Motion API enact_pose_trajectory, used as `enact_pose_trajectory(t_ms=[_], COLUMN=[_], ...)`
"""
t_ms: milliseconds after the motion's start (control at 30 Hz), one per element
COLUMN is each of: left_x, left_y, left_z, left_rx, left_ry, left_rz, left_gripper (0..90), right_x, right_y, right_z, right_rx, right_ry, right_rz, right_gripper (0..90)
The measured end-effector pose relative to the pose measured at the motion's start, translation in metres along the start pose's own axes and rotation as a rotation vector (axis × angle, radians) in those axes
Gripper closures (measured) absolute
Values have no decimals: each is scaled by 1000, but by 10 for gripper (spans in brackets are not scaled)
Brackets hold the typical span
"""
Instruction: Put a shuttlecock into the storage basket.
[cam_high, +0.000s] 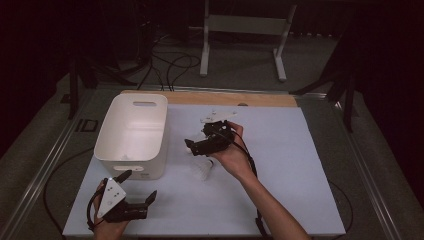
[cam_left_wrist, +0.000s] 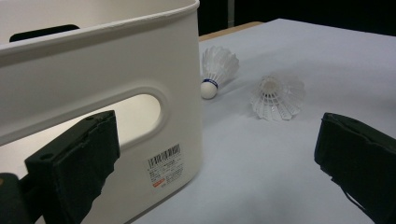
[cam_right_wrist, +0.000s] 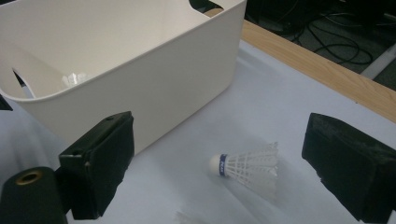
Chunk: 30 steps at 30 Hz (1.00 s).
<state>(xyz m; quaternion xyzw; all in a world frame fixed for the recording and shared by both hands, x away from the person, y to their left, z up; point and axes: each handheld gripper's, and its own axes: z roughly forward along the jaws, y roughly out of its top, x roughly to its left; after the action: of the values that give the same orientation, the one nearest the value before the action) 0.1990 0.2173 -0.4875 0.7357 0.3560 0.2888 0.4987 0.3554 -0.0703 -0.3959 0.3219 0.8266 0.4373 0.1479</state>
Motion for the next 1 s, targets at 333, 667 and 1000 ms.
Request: enact_pose_trajectory(t_ms=[333, 667, 1000], left_x=[0, 0, 0], left_y=[0, 0, 0], left_z=[0, 1, 1], left_rx=[-2, -2, 0], left_ry=[1, 0, -1], left_rz=[-1, -2, 0], left_gripper=[8, 8, 8], right_x=[0, -1, 1], right_y=[-6, -13, -22], right_z=[1, 2, 3], right_rx=[14, 25, 39], right_ry=[-4, -6, -14], right_rz=[-1, 3, -8], right_gripper=[94, 94, 94])
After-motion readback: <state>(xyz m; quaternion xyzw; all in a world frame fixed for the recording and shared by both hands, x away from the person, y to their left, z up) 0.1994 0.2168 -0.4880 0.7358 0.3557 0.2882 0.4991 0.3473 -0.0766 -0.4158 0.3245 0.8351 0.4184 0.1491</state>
